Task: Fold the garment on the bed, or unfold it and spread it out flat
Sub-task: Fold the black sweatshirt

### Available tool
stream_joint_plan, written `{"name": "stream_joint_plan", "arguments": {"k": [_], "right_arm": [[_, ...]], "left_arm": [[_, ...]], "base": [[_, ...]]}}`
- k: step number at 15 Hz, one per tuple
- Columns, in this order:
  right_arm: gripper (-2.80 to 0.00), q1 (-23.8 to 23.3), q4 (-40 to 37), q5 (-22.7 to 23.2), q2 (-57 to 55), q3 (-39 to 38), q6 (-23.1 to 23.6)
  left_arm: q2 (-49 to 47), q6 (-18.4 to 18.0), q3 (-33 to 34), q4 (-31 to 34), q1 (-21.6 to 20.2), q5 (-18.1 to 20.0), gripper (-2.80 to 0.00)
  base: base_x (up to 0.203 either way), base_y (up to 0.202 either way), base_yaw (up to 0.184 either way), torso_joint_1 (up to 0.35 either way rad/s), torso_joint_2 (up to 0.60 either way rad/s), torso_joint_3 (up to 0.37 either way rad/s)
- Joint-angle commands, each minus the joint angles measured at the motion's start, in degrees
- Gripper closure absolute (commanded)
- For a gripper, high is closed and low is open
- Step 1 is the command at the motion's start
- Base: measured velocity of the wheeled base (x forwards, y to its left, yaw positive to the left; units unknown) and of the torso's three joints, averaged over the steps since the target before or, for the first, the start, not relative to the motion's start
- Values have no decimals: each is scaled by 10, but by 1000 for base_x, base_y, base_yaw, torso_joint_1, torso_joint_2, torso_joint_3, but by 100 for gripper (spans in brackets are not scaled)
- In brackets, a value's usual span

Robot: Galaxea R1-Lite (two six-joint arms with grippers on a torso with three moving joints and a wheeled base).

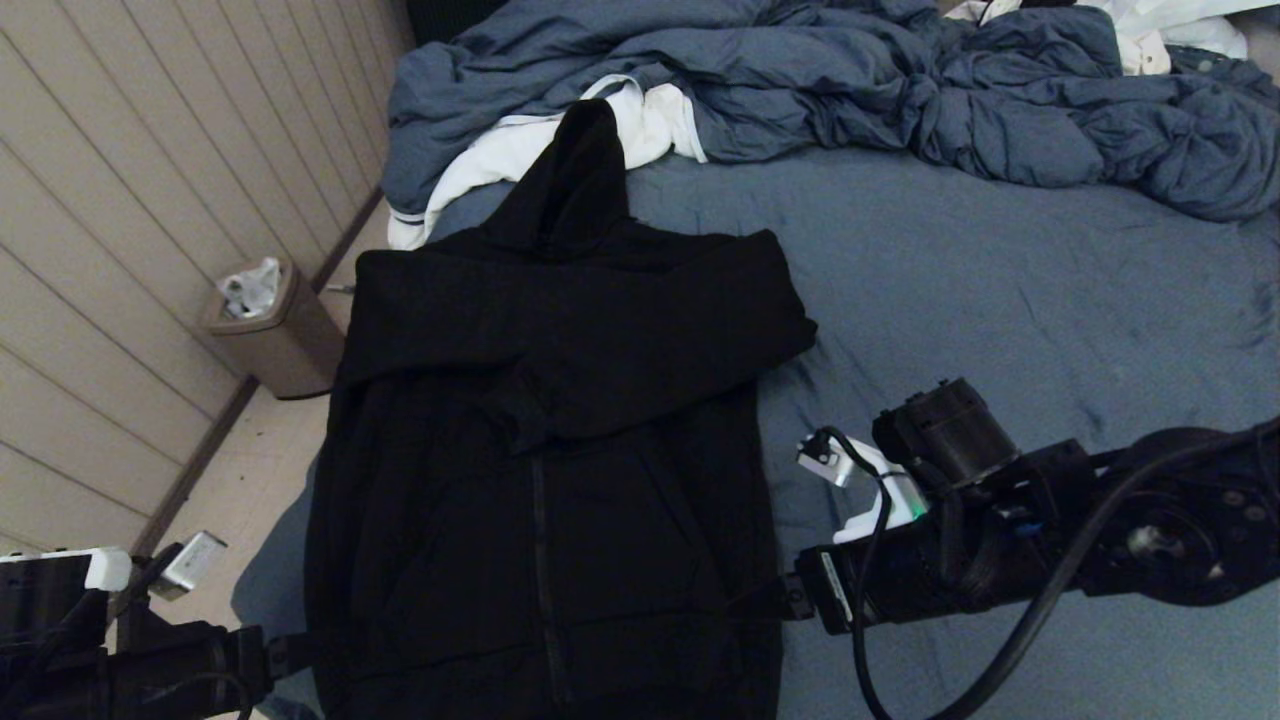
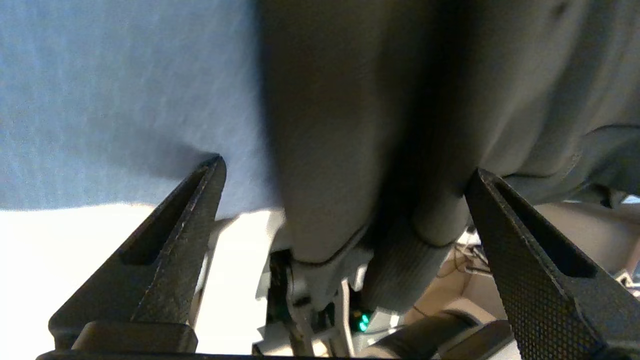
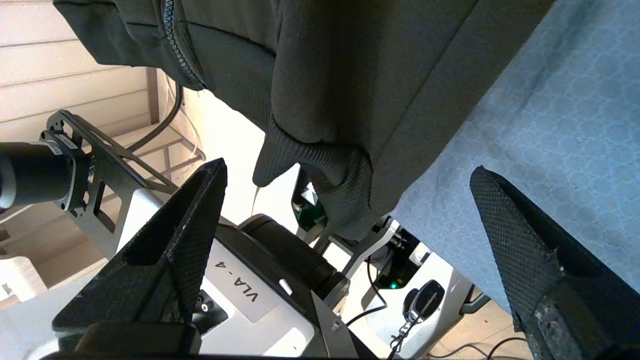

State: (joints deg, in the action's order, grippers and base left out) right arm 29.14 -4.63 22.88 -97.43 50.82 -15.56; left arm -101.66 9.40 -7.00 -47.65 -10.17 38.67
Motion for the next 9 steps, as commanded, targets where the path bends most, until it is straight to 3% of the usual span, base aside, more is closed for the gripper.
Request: {"name": "stream_joint_plan", "arguments": {"k": [1,4,7,9], "right_arm": [[-280,0,0,2,0,1,-1],[-280,0,0,2,0,1,-1],[-280,0,0,9,-2,1,-1],[-280,2,0,14,-6,-2,-1]], "left_arm": [[-30,2,5,-4,-4,4,-280],[-30,2,11,-6,13,10,-280],[-20,7,17,-8,57,14,-280],[-19,31,10,-9,86,14,-280]], "base": [[0,0,0,0,0,0],[0,0,0,0,0,0],[0,0,0,0,0,0],[0,0,0,0,0,0]]}}
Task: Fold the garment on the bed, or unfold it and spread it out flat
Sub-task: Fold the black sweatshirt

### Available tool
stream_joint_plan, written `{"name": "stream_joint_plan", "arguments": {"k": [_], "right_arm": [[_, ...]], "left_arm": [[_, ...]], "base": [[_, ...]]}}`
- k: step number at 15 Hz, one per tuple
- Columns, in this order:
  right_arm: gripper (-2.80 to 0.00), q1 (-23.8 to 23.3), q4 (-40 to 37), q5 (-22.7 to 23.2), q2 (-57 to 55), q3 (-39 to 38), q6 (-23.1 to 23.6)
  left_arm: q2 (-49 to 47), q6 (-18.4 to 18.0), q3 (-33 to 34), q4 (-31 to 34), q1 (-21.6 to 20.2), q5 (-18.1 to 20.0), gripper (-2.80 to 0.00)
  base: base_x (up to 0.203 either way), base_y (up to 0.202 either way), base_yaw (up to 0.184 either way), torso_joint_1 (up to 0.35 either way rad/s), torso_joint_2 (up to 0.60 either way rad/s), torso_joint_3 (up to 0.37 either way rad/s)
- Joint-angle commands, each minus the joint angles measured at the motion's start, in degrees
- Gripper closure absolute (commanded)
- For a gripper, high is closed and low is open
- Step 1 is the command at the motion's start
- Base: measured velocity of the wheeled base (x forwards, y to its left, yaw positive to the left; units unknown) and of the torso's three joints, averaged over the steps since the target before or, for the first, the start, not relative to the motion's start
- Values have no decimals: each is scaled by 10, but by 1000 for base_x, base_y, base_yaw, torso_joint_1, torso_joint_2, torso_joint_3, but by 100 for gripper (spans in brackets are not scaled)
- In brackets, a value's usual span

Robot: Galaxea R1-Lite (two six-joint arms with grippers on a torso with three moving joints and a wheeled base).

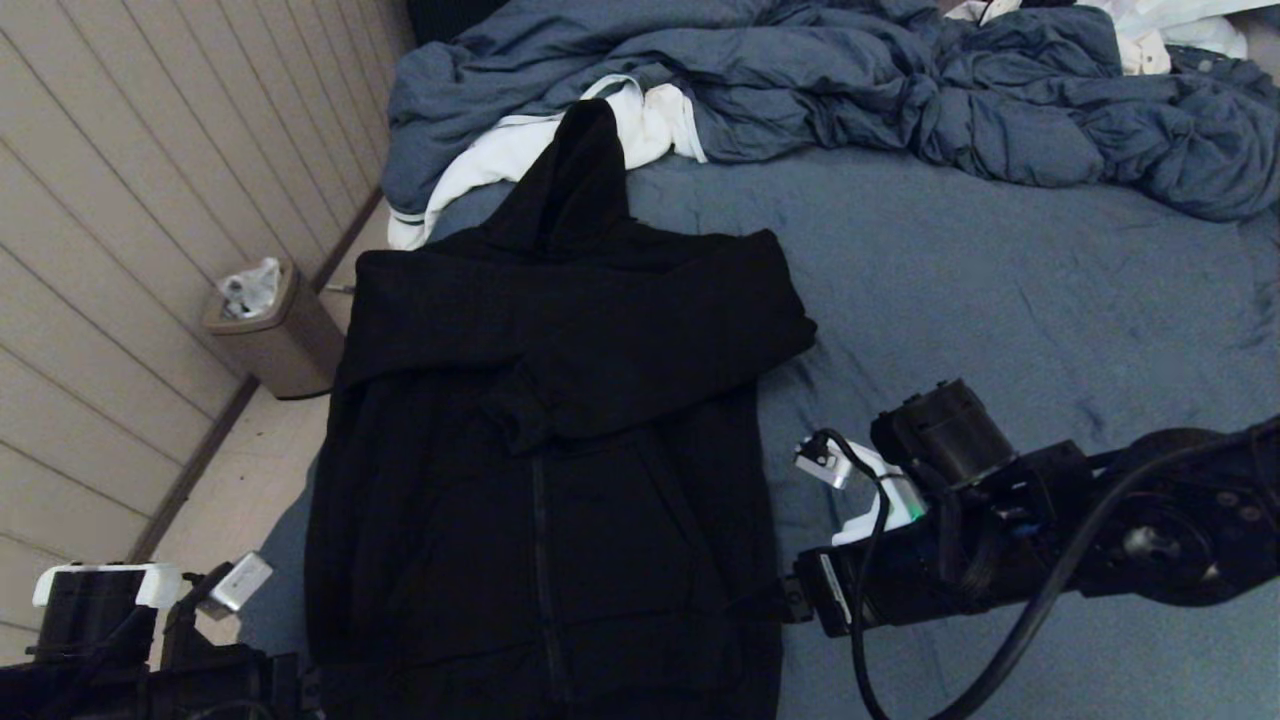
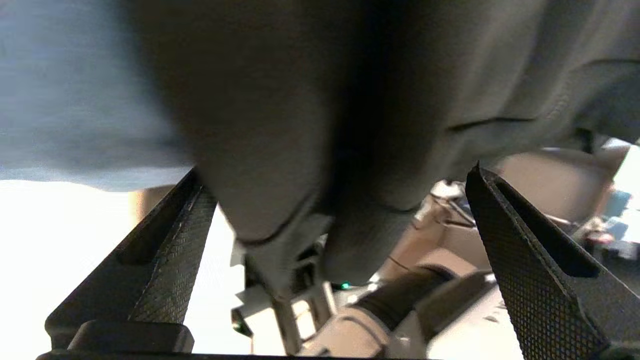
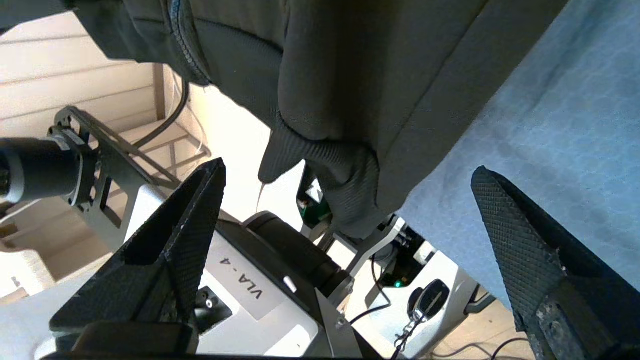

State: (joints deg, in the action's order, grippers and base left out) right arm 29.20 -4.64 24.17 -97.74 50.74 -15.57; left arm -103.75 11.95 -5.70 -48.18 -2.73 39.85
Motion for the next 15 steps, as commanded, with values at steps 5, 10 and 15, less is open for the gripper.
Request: {"name": "stream_joint_plan", "arguments": {"k": [5,10,15], "right_arm": [[-280,3,1,5,-18,-1,0],[-280,14,73,3,-57,-13,-7],[-280,22,74,3,-57,-6,-8]], "left_arm": [[33,50,-31,4,40,-1,-280],[33,59,-29,2,59,-2,-280],[42,57,-1,-3,64,-6,-280]], "base": [[0,0,0,0,0,0],[0,0,0,0,0,0],[0,0,0,0,0,0]]}}
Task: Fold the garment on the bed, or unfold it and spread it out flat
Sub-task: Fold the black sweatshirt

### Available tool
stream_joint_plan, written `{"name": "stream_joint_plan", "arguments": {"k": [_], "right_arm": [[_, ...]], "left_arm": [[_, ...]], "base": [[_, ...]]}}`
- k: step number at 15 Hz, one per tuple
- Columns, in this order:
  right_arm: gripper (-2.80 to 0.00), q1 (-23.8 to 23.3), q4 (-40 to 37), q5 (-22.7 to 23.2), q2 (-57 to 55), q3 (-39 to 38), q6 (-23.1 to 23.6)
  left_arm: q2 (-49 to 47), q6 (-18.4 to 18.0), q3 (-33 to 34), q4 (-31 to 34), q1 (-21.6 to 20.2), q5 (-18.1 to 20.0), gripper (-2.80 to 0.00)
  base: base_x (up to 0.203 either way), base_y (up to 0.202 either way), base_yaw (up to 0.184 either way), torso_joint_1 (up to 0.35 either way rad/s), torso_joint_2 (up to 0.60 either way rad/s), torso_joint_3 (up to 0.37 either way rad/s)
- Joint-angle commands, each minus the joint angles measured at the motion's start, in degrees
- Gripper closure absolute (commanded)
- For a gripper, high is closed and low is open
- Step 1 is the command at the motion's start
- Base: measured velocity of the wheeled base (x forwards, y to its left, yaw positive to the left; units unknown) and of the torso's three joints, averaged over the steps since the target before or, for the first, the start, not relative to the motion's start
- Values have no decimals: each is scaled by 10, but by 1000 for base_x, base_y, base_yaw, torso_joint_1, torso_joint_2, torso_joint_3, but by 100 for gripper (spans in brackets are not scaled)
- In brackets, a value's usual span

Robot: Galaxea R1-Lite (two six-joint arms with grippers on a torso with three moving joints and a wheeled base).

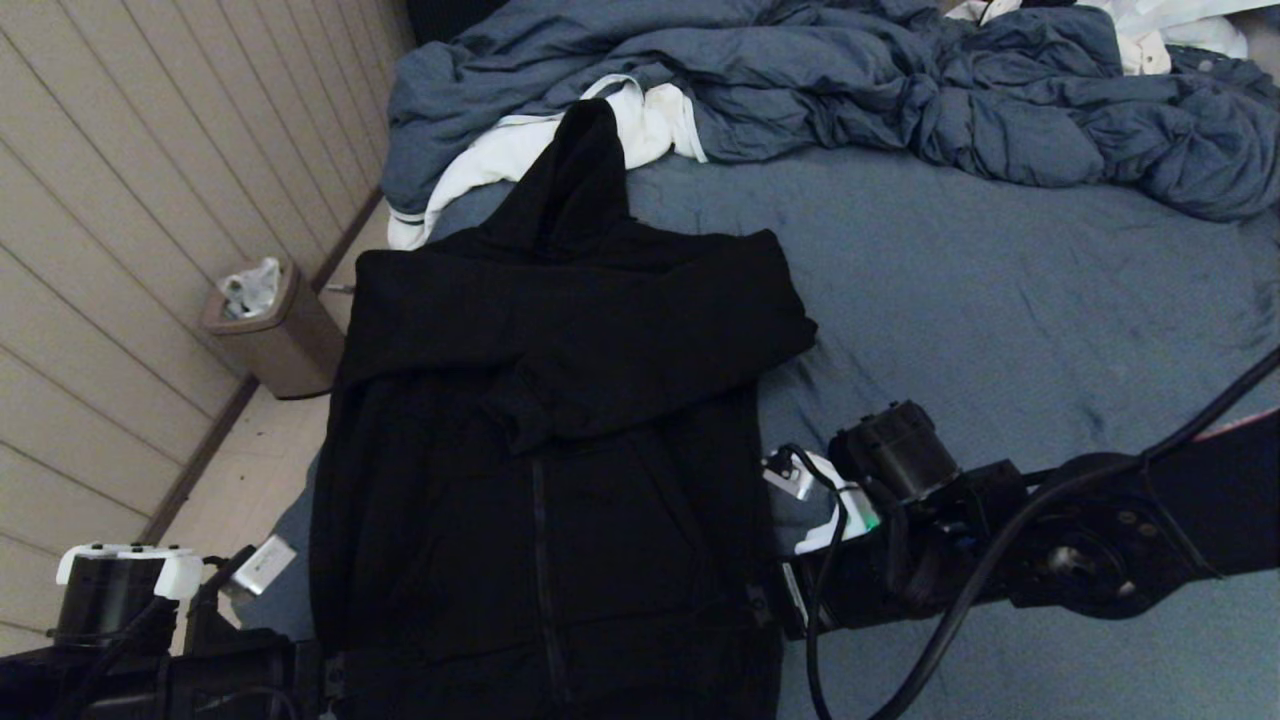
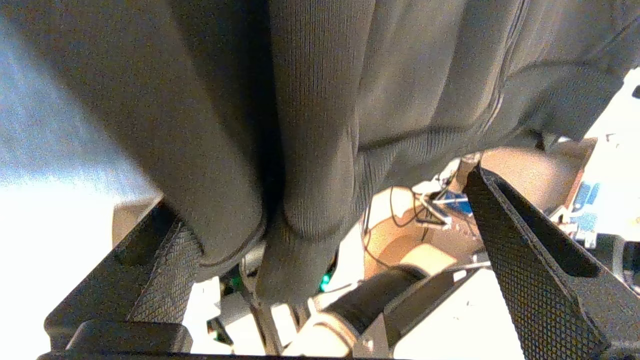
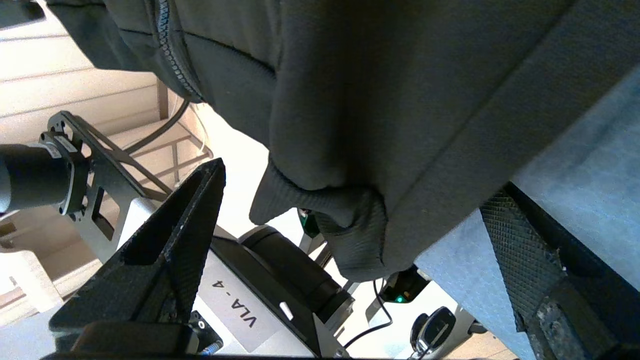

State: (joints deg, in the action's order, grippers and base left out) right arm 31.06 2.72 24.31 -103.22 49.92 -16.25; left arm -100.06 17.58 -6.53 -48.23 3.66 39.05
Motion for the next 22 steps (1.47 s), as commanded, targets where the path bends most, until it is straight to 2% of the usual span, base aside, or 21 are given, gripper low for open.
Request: {"name": "stream_joint_plan", "arguments": {"k": [1,6,18,19,21,22], "right_arm": [[-280,6,0,1,-2,2,-1],[-280,15,1,2,0,-3,1],[-280,41,1,-1,-27,1,4],[0,41,1,-8,-26,2,4],[0,42,1,-38,-25,3,5],[0,44,1,-39,-27,3,5]], "left_arm": [[11,-1,17,-3,0,2,-280],[30,-3,45,-2,3,2,-280],[17,-1,25,3,21,-16,-280],[18,-1,26,1,22,-16,-280],[20,0,25,-1,22,-17,-280],[19,0,25,-1,22,-17,-280]], "base": [[0,0,0,0,0,0],[0,0,0,0,0,0],[0,0,0,0,0,0],[0,0,0,0,0,0],[0,0,0,0,0,0],[0,0,0,0,0,0]]}}
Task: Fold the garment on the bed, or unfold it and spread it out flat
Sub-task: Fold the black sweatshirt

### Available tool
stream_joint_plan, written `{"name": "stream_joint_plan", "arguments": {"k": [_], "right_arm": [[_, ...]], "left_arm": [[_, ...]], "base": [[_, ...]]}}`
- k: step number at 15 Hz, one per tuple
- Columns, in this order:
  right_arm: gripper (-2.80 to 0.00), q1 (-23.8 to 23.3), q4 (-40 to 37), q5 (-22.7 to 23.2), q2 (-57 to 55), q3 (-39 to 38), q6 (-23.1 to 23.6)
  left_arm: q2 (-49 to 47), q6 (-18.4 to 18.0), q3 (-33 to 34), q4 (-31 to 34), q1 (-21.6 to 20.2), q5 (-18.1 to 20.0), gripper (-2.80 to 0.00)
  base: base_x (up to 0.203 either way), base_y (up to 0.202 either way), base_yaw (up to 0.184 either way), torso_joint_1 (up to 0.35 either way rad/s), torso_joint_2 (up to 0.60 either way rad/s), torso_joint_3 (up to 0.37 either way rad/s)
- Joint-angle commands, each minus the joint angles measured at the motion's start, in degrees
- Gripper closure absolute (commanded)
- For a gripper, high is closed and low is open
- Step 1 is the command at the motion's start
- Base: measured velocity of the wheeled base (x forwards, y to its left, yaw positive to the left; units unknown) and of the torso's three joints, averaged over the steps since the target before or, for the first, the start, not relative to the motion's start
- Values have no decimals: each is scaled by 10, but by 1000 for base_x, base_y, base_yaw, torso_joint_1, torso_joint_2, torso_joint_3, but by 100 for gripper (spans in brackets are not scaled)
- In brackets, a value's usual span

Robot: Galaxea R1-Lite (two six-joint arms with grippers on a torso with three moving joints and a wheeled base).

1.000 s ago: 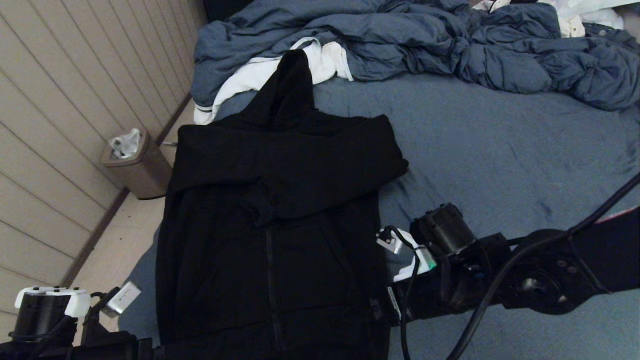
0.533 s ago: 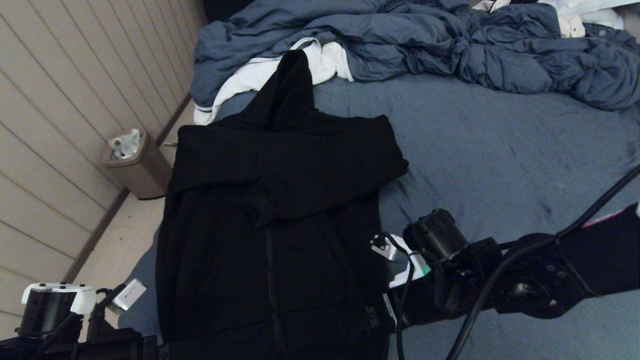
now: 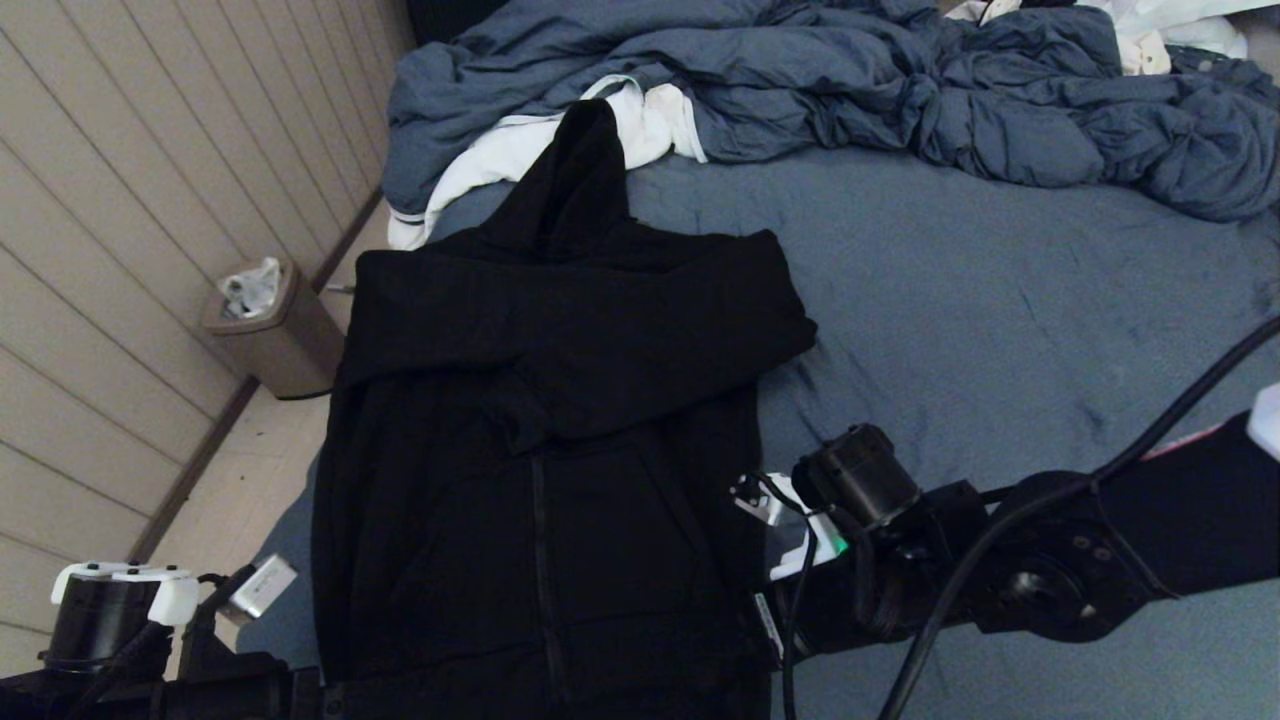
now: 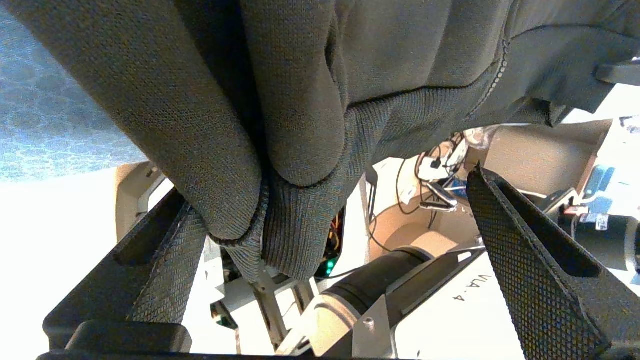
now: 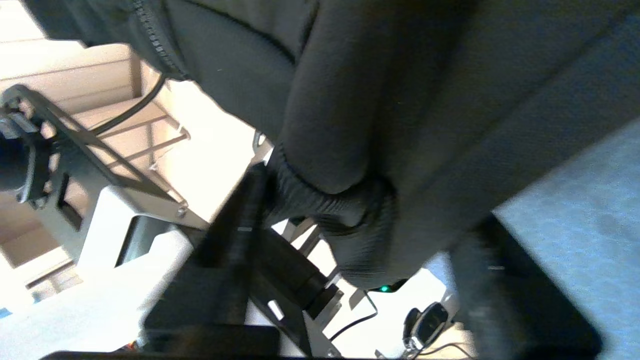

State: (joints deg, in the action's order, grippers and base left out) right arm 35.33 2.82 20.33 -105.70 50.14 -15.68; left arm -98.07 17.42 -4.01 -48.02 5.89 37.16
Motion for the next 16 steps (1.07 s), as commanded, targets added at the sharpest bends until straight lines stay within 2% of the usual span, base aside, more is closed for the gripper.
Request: {"name": "stream_joint_plan", "arguments": {"k": [1,2,3,16], "right_arm": [[0,5,1,1,-6,0,0],[0,8,1,0,-10,-1,0],[-280,12,1,-1,-11,-2,1],[-280,12,0,-12,1,-7,-1]], "left_arm": [[-1,2,1,-3,0,2,-280],[-1,2,1,-3,0,2,-280],[-1,2,1,-4,0,2,-280],[2,2,1,-5,0,2,-280]], "base": [[0,0,0,0,0,0],[0,0,0,0,0,0],[0,0,0,0,0,0],[0,0,0,0,0,0]]}}
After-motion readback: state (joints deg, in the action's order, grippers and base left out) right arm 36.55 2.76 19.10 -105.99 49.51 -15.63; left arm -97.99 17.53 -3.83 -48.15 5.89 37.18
